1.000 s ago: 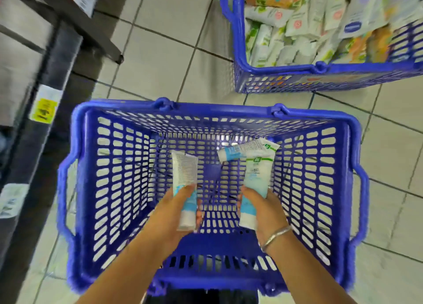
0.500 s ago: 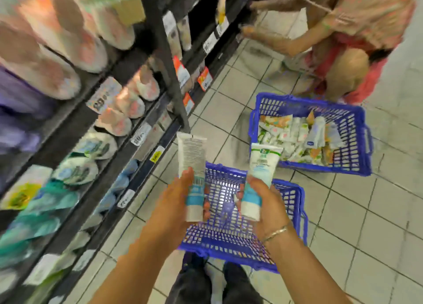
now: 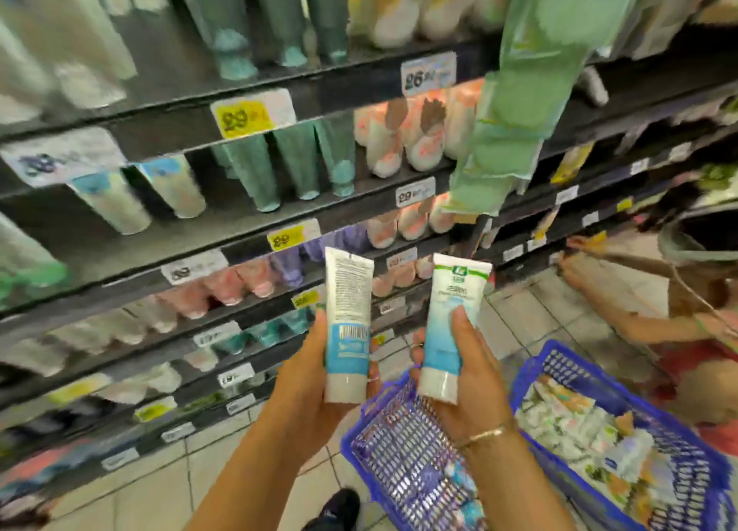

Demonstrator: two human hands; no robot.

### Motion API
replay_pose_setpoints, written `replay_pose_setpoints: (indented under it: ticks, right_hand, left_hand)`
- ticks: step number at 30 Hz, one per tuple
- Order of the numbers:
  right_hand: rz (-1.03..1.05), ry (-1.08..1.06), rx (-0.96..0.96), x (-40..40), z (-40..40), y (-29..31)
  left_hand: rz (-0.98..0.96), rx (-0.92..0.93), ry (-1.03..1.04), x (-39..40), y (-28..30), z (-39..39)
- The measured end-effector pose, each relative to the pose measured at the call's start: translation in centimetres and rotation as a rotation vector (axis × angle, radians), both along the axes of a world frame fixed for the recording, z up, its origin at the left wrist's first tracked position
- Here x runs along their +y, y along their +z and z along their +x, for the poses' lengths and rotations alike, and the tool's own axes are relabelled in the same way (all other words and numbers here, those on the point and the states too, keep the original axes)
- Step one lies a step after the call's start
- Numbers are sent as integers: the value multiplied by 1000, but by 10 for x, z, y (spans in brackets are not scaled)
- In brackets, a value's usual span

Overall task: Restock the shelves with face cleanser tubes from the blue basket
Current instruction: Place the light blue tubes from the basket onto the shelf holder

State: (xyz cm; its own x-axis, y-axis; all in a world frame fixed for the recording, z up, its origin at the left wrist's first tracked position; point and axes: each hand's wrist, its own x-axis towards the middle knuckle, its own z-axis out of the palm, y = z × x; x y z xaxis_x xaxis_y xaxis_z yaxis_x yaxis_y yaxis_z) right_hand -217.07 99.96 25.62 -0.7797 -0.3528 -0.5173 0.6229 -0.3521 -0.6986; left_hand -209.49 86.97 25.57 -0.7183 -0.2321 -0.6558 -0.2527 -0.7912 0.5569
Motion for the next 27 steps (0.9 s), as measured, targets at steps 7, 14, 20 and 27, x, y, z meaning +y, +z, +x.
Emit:
replay_pose_setpoints:
  ticks: [7, 14, 20, 27]
  right_hand:
    - [-129, 367, 74, -36, 51, 80]
    - [-163, 645, 165, -73, 131, 137]
    - [-229, 851, 265, -115, 222, 180]
    - [-343, 982, 307, -153, 363, 214]
  left_hand:
    - [134, 126, 482, -5, 80, 91]
    - [54, 299, 706, -2, 142, 209]
    - [-65, 323, 895, -8, 177, 306]
    - [-213, 310, 1044, -20, 194, 454]
